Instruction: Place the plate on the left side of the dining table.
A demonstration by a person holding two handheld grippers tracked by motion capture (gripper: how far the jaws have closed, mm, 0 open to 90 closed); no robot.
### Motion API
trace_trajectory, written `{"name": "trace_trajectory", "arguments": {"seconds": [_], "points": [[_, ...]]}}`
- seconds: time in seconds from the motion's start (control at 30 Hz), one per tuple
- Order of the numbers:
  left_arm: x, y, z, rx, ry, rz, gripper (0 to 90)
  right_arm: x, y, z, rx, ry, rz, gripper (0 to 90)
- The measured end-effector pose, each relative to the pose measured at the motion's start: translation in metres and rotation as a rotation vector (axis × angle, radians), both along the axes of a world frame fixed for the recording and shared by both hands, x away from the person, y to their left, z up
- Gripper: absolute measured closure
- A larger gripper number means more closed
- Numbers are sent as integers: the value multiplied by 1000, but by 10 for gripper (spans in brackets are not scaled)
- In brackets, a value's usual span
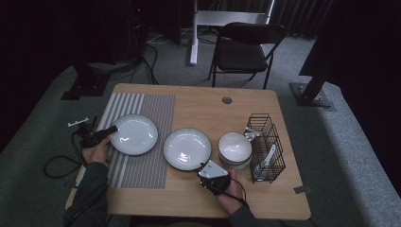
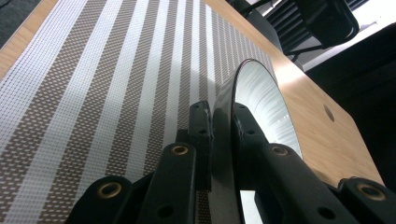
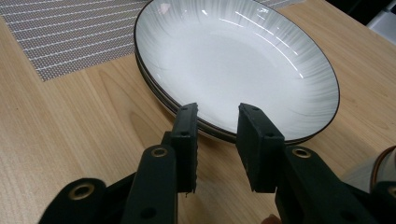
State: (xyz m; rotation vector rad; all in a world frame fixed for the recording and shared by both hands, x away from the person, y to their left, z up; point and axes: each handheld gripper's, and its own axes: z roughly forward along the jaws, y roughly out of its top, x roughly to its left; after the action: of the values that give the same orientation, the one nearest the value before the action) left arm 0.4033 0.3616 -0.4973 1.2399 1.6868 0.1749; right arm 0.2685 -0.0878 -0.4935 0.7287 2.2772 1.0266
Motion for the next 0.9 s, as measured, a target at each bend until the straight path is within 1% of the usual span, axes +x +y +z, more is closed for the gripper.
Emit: {"name": "trace_trajectory", "arguments": {"seconds": [0.13, 0.17, 0.2, 0.23, 0.27, 0.37, 0.4, 0.43, 0.47, 0.53, 0.63, 0.67, 0.7, 0.8, 0.87, 0.9], "points": [[1, 2, -3, 9, 7, 1, 823, 0, 0, 0, -2, -1, 1, 684], [2, 2, -4, 23, 10, 0, 826, 0, 0, 0, -2, -1, 2, 684], [2, 0, -4, 48, 14, 2, 831, 0, 0, 0, 0, 0, 0, 682], [3, -1, -4, 86, 19, -1, 837, 0, 0, 0, 0, 1, 0, 681], [4, -2, -4, 106, 24, 1, 842, 0, 0, 0, -2, 3, 0, 679], [5, -2, -6, 130, 25, 1, 843, 0, 0, 0, -6, 2, 2, 678], [5, -4, -6, 160, 29, 0, 841, 0, 0, 0, -7, 1, 2, 677], [6, -5, -7, 181, 34, -1, 833, 0, 0, 0, -8, 1, 2, 675], [6, -5, -7, 181, 34, -1, 826, 0, 0, 0, -8, 1, 2, 675], [7, -5, -9, 212, 44, -8, 820, -1, 0, -1, -9, 1, 4, 671], [8, -8, -12, 261, 61, -5, 800, 0, 0, -1, -11, 3, 4, 668], [8, -8, -12, 261, 61, -5, 793, 0, 0, -1, -11, 3, 4, 668], [9, -8, -14, 275, 69, -3, 793, 0, 0, -1, -12, 4, 4, 667], [9, -8, -17, 287, 75, -3, 780, 0, -1, -2, -17, 5, 6, 664], [9, -8, -16, 287, 76, -1, 778, 0, -1, -2, -17, 6, 5, 663], [9, -10, -15, 303, 80, 1, 778, 0, -1, -2, -18, 7, 5, 661]]}}
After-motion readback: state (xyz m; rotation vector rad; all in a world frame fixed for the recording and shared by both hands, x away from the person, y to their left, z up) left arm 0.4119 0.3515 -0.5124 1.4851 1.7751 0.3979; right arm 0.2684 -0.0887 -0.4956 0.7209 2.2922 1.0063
